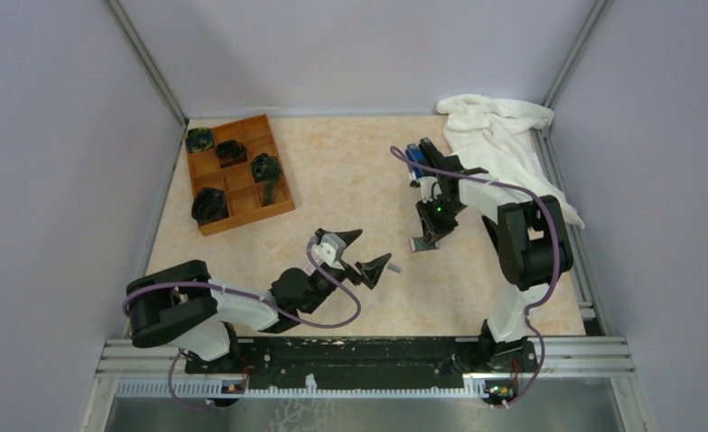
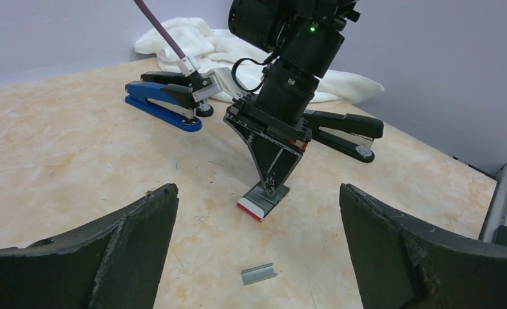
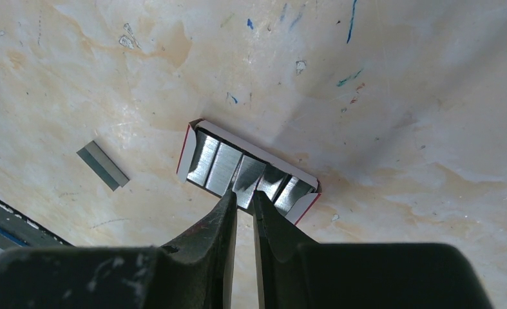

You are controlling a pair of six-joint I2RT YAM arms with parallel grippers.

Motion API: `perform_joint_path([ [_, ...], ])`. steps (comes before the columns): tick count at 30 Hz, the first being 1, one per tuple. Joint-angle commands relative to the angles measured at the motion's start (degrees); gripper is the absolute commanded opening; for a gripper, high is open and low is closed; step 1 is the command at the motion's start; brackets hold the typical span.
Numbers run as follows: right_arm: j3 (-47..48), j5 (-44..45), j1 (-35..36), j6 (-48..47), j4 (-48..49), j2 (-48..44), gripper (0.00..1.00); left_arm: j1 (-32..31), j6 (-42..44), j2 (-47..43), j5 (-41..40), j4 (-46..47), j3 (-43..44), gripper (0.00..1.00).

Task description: Unload the staples from the stapler

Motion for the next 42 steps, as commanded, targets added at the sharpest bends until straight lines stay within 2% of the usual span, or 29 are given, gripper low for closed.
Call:
perform_joint_path([
  [1,-0.1,0.4,-0.3,-0.6,0.3,-3.1,0.16,-0.3,0.5,0.5,-0.6,1.4,1.0,0.99],
  [27,2.0,-5.8,-0.4,-1.5,-0.9,-1.9,0.16,-0.4,0.5,0.4,-0.6,0.9,1.4,0.99],
  [33,1.1,-17.7,-0.4,-7.2,-1.4,-10.3,0.16,-0.3,1.0,-0.1,0.8,-0.4,1.7,0.99],
  [39,-1.0,-28.8,-0.5,-12.3,-0.6,-19.1,0.19,0.4,5.2,-2.5,12.6,5.8,-2.9,1.00],
  [42,-0.7,-35.5,-0.5,-15.6,0.4,-23.0,0.23,1.4,6.3,-6.8,12.7,5.1,-6.5,0.99],
])
